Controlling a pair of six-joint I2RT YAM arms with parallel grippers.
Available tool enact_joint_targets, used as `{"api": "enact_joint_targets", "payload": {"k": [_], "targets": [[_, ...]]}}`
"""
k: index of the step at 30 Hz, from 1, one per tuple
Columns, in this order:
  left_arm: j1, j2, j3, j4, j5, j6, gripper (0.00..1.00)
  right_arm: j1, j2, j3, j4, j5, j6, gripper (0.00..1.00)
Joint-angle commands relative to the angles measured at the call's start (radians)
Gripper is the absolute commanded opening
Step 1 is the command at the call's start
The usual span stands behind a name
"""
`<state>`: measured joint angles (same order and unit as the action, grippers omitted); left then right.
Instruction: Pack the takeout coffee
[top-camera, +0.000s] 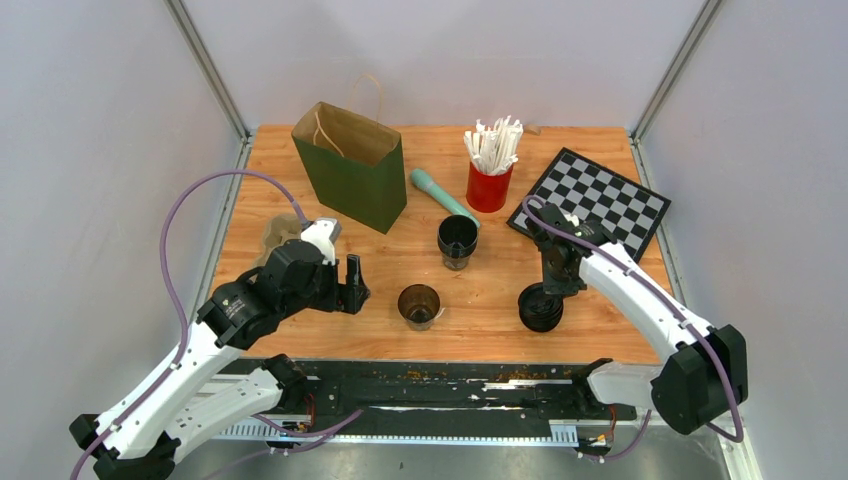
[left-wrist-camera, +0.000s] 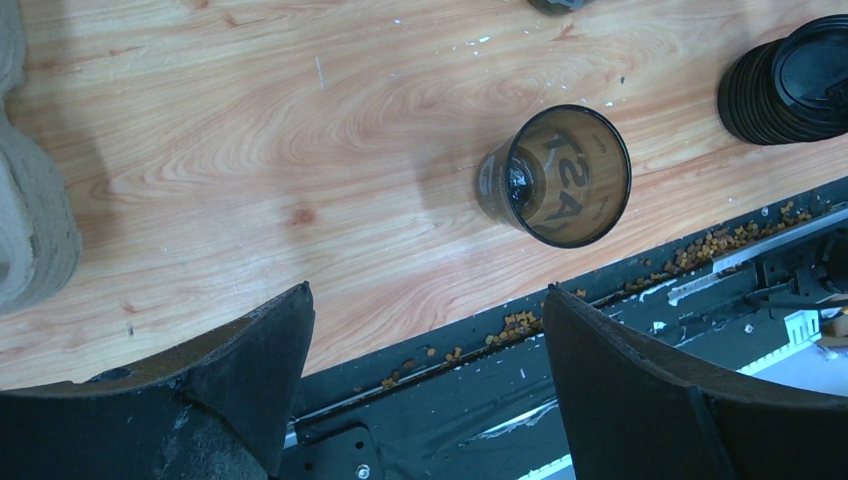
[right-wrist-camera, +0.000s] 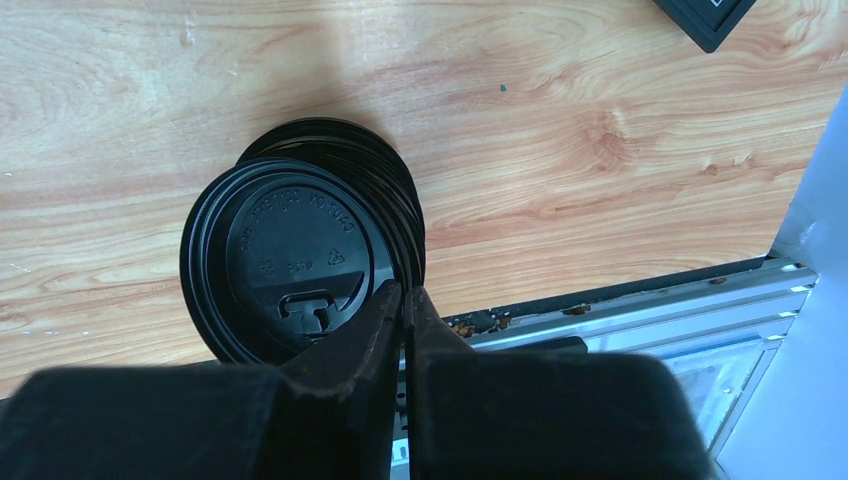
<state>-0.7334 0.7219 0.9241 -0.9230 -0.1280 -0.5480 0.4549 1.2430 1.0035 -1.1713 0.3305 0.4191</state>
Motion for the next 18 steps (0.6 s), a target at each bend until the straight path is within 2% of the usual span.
{"api": "enact_joint_targets", "payload": {"k": [1,4,7,10,15,18], "targets": [[-0.003,-0.003,0.031,0.022,0.005,0.009,0.91,-0.003,0.011,0.051,-0.02,0.007,-0.011,0.07],[-0.003,-0.003,0.031,0.022,0.007,0.009,0.91,-0.002,0.017,0.056,-0.021,0.006,-0.014,0.04],[-0.003,-0.005,0.033,0.022,0.005,0.008,0.91,-0.003,0.02,0.059,-0.021,0.003,-0.016,0.07],[-0.003,-0.004,0.032,0.022,0.004,0.009,0.91,-0.002,0.022,0.059,-0.017,-0.002,-0.019,0.03],[-0.003,-0.005,0.033,0.024,0.007,0.008,0.91,-0.002,0.024,0.065,-0.024,0.001,-0.02,0.15],[-0.003,-0.007,0.035,0.024,0.003,0.008,0.91,-0.001,0.024,0.067,-0.026,0.001,-0.022,0.07]]}}
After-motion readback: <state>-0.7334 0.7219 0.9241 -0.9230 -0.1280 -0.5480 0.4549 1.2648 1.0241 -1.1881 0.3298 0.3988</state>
